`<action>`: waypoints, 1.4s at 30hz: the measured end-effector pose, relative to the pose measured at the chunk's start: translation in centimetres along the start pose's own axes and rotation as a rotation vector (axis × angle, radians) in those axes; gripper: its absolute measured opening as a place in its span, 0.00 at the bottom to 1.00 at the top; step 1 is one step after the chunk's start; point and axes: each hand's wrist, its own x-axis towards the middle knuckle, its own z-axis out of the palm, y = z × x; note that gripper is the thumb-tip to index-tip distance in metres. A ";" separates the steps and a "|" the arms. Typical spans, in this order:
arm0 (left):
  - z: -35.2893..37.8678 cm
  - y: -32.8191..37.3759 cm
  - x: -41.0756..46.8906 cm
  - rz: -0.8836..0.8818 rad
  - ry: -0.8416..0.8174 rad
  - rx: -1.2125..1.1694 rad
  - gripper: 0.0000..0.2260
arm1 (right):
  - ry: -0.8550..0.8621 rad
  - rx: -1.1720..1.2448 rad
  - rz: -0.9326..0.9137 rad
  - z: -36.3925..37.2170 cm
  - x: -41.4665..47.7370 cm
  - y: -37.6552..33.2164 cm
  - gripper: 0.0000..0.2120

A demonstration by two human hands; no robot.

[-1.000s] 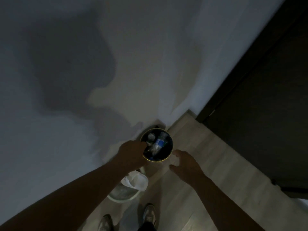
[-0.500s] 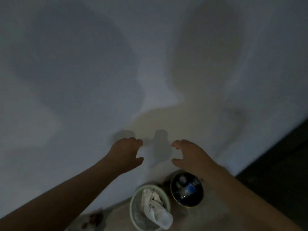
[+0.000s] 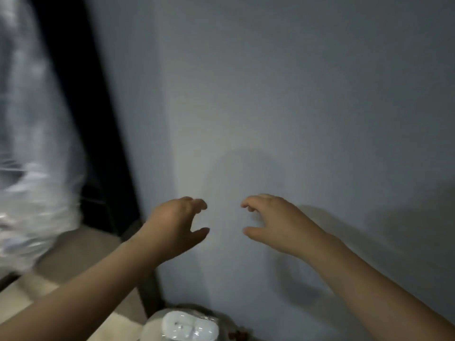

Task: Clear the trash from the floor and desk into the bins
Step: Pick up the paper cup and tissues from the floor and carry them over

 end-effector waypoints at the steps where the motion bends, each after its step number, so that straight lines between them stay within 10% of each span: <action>1: -1.5 -2.3 -1.9 -0.042 0.015 0.013 0.23 | 0.001 -0.002 -0.058 0.4 1.3 -3.0 0.23; 20: -15.0 -31.6 -35.2 -0.964 0.206 0.239 0.21 | -0.159 0.092 -1.007 15.3 18.8 -48.8 0.21; 42: -19.4 -60.6 -55.3 -1.416 0.239 0.287 0.21 | -0.309 0.152 -1.382 33.7 32.4 -86.5 0.24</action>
